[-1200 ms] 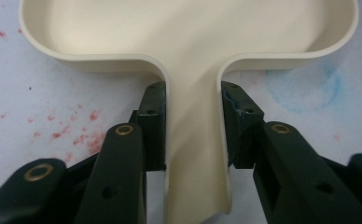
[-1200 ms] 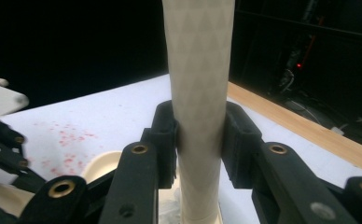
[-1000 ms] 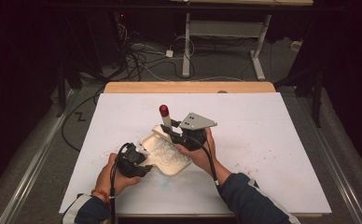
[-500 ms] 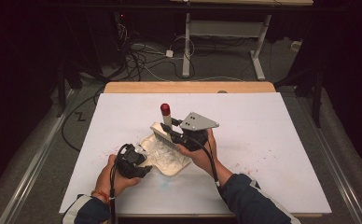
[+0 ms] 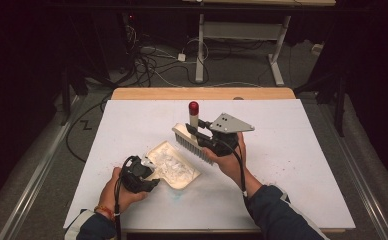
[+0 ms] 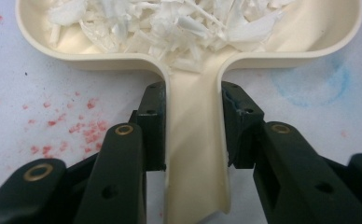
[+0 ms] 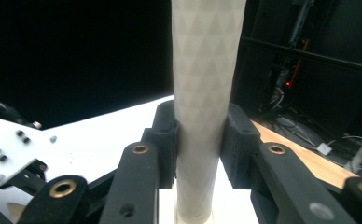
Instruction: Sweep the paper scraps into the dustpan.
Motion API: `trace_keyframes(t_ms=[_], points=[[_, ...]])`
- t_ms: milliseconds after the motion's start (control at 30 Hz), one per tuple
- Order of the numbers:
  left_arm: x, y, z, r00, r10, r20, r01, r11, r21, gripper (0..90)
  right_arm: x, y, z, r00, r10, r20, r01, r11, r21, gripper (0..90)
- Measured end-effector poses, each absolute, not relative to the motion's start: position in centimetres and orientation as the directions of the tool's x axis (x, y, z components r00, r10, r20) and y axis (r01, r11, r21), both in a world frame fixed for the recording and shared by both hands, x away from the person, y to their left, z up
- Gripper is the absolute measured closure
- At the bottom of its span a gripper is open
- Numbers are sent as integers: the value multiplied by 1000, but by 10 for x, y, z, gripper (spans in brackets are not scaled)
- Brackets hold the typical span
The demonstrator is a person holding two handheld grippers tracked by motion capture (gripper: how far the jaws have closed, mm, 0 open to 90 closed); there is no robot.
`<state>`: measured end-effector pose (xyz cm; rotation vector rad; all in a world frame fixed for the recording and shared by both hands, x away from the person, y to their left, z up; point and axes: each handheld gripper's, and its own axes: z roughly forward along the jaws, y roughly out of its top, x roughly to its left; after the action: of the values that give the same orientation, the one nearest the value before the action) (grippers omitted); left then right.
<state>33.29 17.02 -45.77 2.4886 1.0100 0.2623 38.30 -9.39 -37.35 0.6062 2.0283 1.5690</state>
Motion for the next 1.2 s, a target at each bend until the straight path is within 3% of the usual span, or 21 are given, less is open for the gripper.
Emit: trace_keyframes(t_ms=[300,567,967,1200], points=[[330,184,-455,711,703,1,627,-634,452,631,405,-98,-384,-725,672,-151,44,264,964,702],[330,189,-458,707,707,-14,638,-629,444,631,421,-82,-403,-740,650,-174,50,311,949,702],[331,191,-458,703,711,-12,640,-624,448,631,390,-56,-400,-855,500,-137,34,317,948,702],[332,190,-457,703,711,-6,639,-628,445,631,376,-72,-380,-866,487,-115,17,258,966,702]])
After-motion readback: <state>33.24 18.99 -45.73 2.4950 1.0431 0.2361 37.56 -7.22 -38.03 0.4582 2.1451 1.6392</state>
